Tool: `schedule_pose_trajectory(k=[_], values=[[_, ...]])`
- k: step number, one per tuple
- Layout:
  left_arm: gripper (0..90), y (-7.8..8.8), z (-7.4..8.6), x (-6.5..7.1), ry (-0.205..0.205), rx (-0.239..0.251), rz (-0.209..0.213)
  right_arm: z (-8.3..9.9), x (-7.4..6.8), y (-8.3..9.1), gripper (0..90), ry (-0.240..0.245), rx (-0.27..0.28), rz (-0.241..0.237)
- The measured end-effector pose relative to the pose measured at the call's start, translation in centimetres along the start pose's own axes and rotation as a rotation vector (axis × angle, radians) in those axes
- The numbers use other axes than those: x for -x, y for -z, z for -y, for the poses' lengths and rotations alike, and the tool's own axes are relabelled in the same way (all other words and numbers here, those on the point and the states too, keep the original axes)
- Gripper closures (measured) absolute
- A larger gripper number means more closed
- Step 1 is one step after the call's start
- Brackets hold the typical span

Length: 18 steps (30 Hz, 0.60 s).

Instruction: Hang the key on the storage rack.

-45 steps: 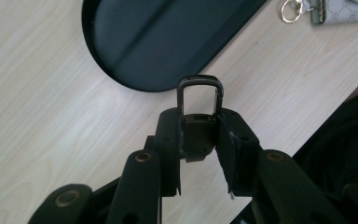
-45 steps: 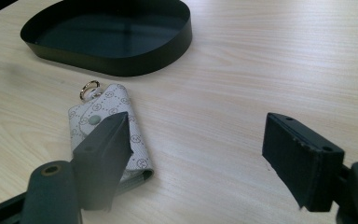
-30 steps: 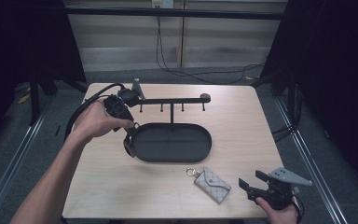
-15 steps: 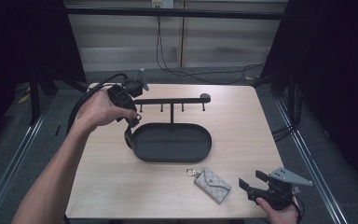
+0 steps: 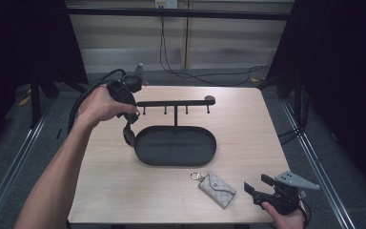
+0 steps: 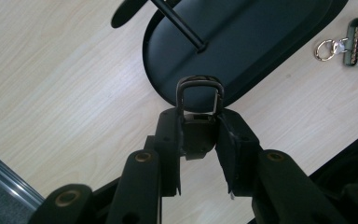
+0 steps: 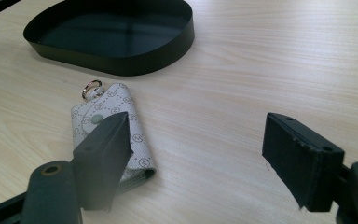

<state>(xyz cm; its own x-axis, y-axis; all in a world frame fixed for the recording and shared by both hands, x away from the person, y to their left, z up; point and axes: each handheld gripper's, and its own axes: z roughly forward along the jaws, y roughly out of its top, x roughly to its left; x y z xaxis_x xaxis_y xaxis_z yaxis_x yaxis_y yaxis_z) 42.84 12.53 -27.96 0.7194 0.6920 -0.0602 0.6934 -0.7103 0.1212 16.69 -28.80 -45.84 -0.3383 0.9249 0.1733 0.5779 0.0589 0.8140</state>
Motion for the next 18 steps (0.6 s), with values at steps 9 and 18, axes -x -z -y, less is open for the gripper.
schedule_pose_trajectory(k=[9, 18], values=[[70.8, -0.5, -1.1, 0.1, -0.008, 0.010, -0.005, 0.0, 0.0, 0.0, 23.5, 0.001, 0.003, -0.001], [70.8, -1.2, -2.4, 0.7, -0.013, -0.020, -0.018, 0.0, 0.0, 0.1, 23.6, 0.004, 0.003, -0.006]])
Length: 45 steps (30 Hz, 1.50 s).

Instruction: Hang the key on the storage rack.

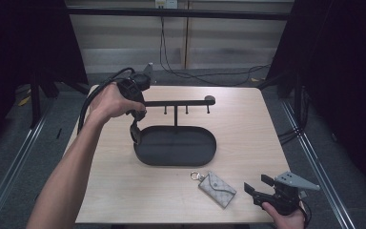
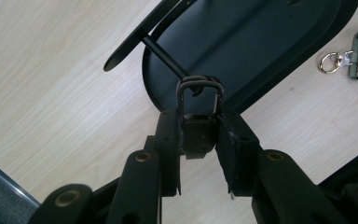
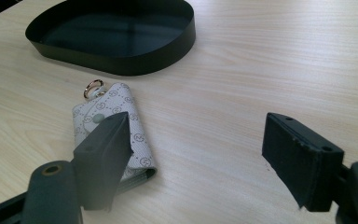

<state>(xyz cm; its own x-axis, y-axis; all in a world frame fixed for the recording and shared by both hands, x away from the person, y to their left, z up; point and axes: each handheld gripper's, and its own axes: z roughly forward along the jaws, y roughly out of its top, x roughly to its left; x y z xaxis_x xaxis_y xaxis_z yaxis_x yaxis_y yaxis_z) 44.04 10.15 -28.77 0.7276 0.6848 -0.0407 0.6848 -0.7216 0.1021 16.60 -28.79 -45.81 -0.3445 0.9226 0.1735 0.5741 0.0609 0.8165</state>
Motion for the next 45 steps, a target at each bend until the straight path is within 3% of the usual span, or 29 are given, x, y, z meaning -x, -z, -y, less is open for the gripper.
schedule_pose_trajectory(k=[8, 16, 24, 31, 38, 41, 45], values=[[70.7, -1.2, -0.7, 0.1, 0.008, -0.018, -0.020, 0.0, 0.0, 0.0, 23.6, 0.000, 0.001, -0.001], [70.6, -1.4, -1.2, 0.1, 0.031, -0.005, -0.038, 0.0, 0.0, 0.0, 23.6, 0.003, 0.000, -0.002], [70.5, -2.2, -1.4, -0.6, 0.073, -0.003, -0.014, 0.0, 0.0, 0.0, 23.7, 0.006, -0.002, -0.002], [69.7, -2.4, -1.5, -0.7, 0.080, 0.010, -0.010, 0.0, 0.0, 0.0, 23.8, 0.014, -0.005, -0.002], [51.3, -2.8, -1.8, -0.4, 0.091, -0.002, -0.023, 0.0, 0.0, -0.1, 23.8, 0.012, -0.008, -0.007], [45.3, -2.7, -1.7, -0.4, 0.107, 0.017, -0.010, -0.1, 0.0, -0.1, 23.8, 0.010, -0.010, -0.008], [40.7, -2.4, -1.3, -0.3, 0.080, 0.016, 0.009, -0.1, 0.0, -0.2, 23.8, 0.006, -0.009, -0.005]])
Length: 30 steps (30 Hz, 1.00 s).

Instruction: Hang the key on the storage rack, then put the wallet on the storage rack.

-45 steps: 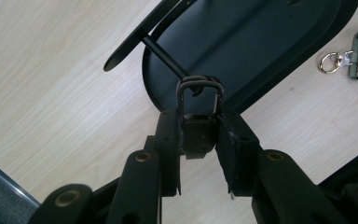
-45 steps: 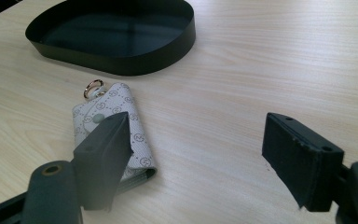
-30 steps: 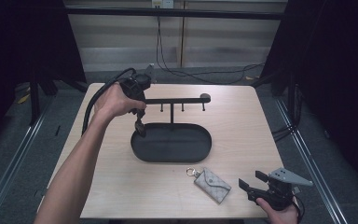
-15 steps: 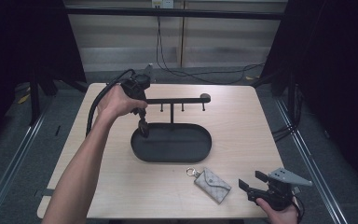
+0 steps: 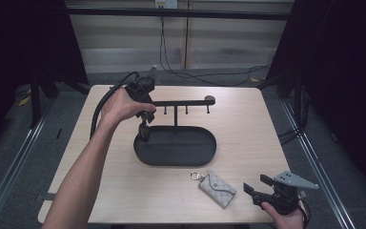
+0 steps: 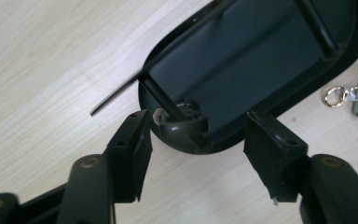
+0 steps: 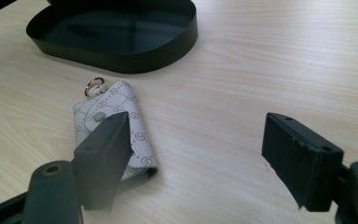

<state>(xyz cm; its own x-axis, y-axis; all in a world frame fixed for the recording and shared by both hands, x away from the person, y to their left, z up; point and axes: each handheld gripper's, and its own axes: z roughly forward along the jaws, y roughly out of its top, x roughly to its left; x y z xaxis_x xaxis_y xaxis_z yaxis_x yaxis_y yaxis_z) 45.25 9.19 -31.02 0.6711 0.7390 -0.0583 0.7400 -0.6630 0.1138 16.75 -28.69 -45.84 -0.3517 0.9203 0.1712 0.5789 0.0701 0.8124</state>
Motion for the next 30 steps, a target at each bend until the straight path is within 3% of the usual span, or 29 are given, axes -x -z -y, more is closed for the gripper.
schedule_pose_trajectory(k=[4, 9, 10, 19, 20, 26, 30], values=[[35.4, 0.0, 0.8, -0.3, 0.003, 0.035, 0.030, 0.0, 0.0, 0.0, 23.8, 0.001, 0.001, 0.001], [33.9, -0.4, 2.1, -0.7, 0.000, 0.076, 0.028, 0.0, 0.0, 0.0, 23.8, 0.003, -0.002, 0.002], [33.6, -0.3, 2.2, -0.7, -0.003, 0.079, 0.018, 0.0, 0.0, 0.0, 23.8, 0.003, -0.001, 0.002], [24.9, -0.1, 3.6, -0.2, -0.044, 0.174, 0.073, 0.0, 0.0, 0.0, 23.9, 0.003, -0.002, 0.002], [20.8, -0.2, 4.1, -0.1, -0.048, 0.196, 0.088, 0.0, 0.0, 0.0, 23.8, 0.005, -0.003, 0.002], [19.6, -0.5, 5.4, 0.2, -0.076, 0.228, 0.105, 0.0, 0.0, -0.1, 23.8, 0.004, -0.004, 0.003], [18.5, -0.7, 6.3, 0.4, -0.067, 0.248, 0.068, 0.0, 0.0, 0.0, 23.8, 0.002, -0.003, 0.005]])
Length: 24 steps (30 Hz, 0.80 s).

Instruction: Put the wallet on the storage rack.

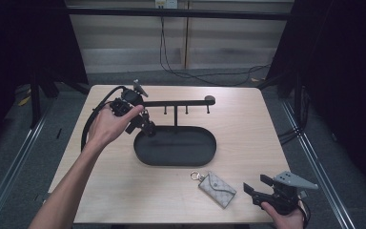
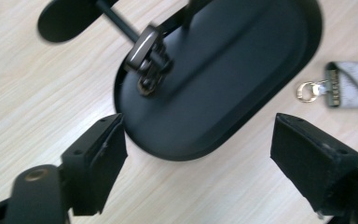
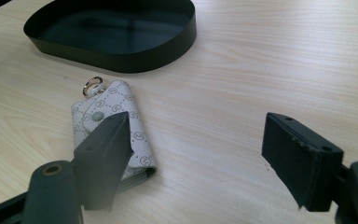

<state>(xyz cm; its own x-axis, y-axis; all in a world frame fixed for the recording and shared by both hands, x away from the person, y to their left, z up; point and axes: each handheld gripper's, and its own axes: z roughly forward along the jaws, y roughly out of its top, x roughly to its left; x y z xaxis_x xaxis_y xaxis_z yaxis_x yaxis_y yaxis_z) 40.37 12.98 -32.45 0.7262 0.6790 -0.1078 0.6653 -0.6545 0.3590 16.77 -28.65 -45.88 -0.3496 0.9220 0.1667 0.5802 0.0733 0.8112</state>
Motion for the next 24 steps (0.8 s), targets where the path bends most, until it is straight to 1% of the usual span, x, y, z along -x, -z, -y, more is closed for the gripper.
schedule_pose_trajectory(k=[1, 2, 4, 6, 7, 8, 9, 11, 13, 15, 16, 17, 19, 20, 21, 22, 24], values=[[18.8, 0.0, 0.3, 0.1, -0.001, 0.014, -0.001, 0.0, 0.0, 0.0, 23.8, 0.001, 0.000, 0.000], [18.9, 0.0, 0.5, 0.1, -0.005, 0.017, -0.004, 0.0, 0.0, 0.0, 23.8, 0.001, -0.003, 0.003], [18.9, -0.1, 1.0, 0.4, -0.027, 0.033, -0.003, 0.0, 0.0, 0.0, 23.8, -0.001, 0.000, 0.000], [18.9, -0.3, 1.4, 0.3, -0.037, 0.023, 0.001, 0.0, 0.1, 0.0, 23.8, -0.005, 0.001, -0.001], [18.9, -0.4, 1.7, 0.4, -0.048, 0.035, -0.012, 0.0, 0.1, 0.0, 23.8, -0.005, 0.002, -0.001], [18.9, -0.5, 2.0, 0.4, -0.056, 0.046, -0.013, 0.0, 0.1, -0.1, 23.8, -0.010, 0.002, -0.003], [18.9, -0.6, 2.4, 0.4, -0.043, 0.074, 0.003, 0.0, 0.1, -0.1, 23.8, -0.010, 0.001, -0.003], [18.9, -1.1, 3.1, 0.3, -0.063, 0.084, 0.019, 0.0, 0.2, -0.1, 23.8, -0.010, 0.002, -0.002], [18.9, -1.5, 3.8, 0.1, -0.061, 0.093, 0.018, 0.0, 0.3, -0.2, 23.7, -0.019, 0.000, 0.002], [18.9, -1.9, 4.4, 0.1, -0.082, 0.095, 0.020, 0.0, 0.3, -0.2, 23.7, -0.020, -0.001, 0.003], [18.9, -2.1, 4.9, 0.2, -0.079, 0.109, 0.020, 0.0, 0.3, -0.2, 23.7, -0.019, -0.002, 0.003], [18.5, -2.3, 5.5, 0.3, -0.077, 0.132, 0.039, 0.0, 0.2, -0.2, 23.7, -0.014, 0.000, 0.005], [18.4, -2.4, 5.8, 0.3, -0.082, 0.138, 0.043, -0.1, 0.1, -0.2, 23.7, -0.016, 0.002, 0.007], [18.4, -2.4, 6.1, 0.3, -0.092, 0.140, 0.031, -0.1, 0.1, -0.2, 23.7, -0.016, 0.002, 0.007], [18.3, -2.4, 6.6, 0.4, -0.088, 0.148, 0.027, -0.1, 0.1, -0.2, 23.7, -0.015, 0.001, 0.010], [18.3, -2.4, 6.9, 0.4, -0.085, 0.160, 0.034, -0.1, 0.1, -0.3, 23.7, -0.012, -0.001, 0.008], [18.6, -2.4, 7.8, 0.6, -0.063, 0.198, 0.041, -0.1, 0.0, -0.3, 23.7, -0.004, -0.003, 0.007]])
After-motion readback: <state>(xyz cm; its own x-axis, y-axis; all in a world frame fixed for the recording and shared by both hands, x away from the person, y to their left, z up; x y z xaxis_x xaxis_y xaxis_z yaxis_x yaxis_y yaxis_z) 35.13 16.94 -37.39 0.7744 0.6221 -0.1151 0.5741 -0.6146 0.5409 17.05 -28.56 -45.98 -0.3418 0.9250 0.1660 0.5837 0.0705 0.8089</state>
